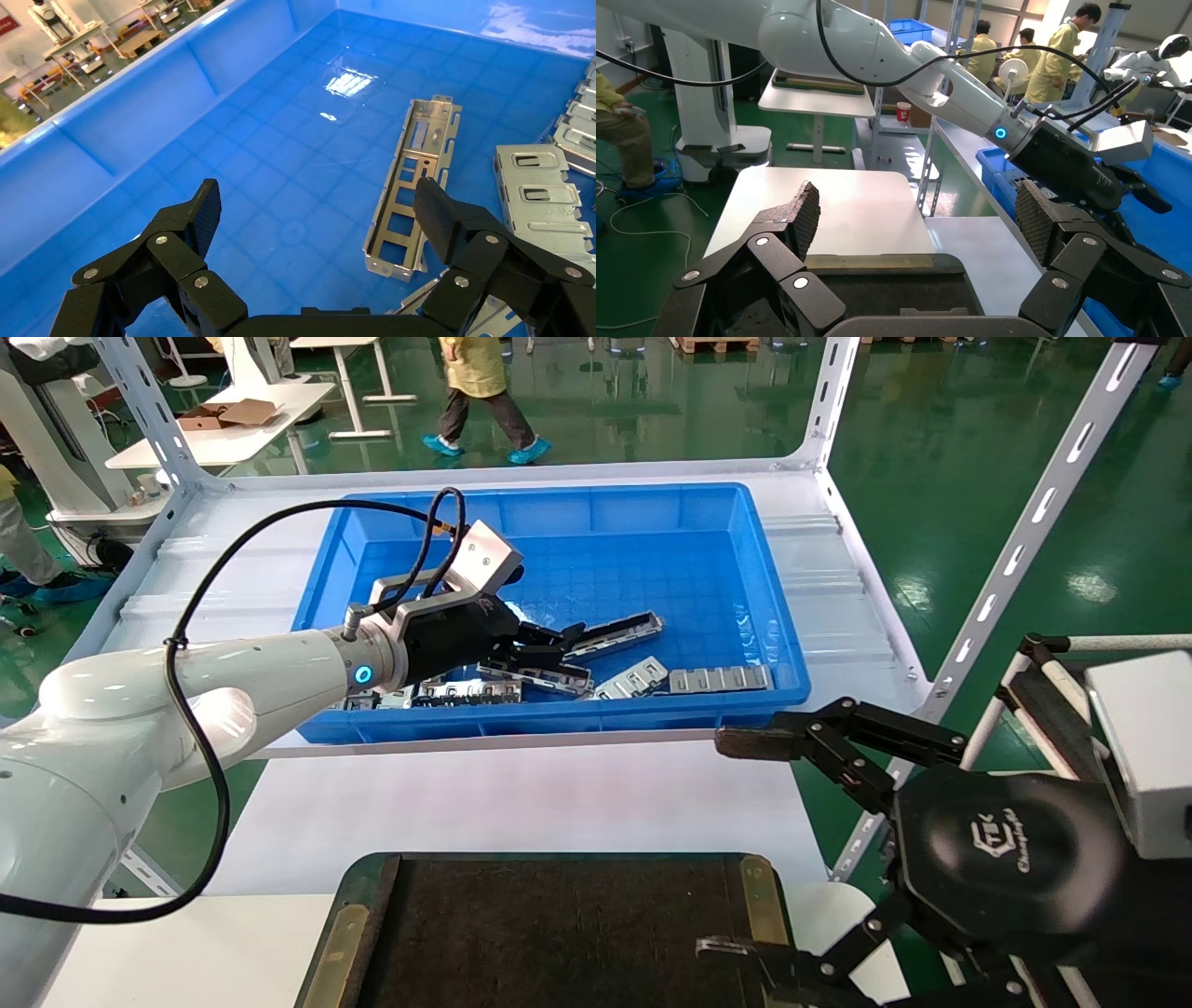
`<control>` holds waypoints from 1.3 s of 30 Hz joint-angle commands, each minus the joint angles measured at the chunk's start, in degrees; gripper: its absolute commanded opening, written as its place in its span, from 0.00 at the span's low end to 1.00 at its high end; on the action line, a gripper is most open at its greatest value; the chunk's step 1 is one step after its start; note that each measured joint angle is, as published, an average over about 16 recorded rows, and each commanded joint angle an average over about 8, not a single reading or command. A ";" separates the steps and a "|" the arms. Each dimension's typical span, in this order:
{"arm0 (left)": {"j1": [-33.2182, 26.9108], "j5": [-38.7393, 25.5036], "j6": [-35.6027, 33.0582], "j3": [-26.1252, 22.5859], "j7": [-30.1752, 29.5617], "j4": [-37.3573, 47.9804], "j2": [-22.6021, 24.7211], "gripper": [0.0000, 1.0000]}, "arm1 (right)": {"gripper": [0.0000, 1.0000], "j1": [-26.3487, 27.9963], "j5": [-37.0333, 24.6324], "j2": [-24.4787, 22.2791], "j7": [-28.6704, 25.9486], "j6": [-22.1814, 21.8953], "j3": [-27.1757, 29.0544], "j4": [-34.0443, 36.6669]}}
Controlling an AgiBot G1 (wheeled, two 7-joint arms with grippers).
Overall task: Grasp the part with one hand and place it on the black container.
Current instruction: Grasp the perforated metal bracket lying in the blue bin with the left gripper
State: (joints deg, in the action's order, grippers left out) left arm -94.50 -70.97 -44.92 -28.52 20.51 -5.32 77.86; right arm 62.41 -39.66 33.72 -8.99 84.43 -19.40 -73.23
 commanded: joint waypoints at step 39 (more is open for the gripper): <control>3.40 4.53 8.08 -13.69 -10.83 -8.50 0.24 0.00 | 0.00 0.01 0.04 -0.02 0.03 -0.02 -0.05 0.00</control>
State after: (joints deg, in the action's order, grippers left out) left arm -91.10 -66.42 -36.86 -42.16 9.75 -13.76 78.10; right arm 62.43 -39.62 33.70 -8.96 84.41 -19.45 -73.23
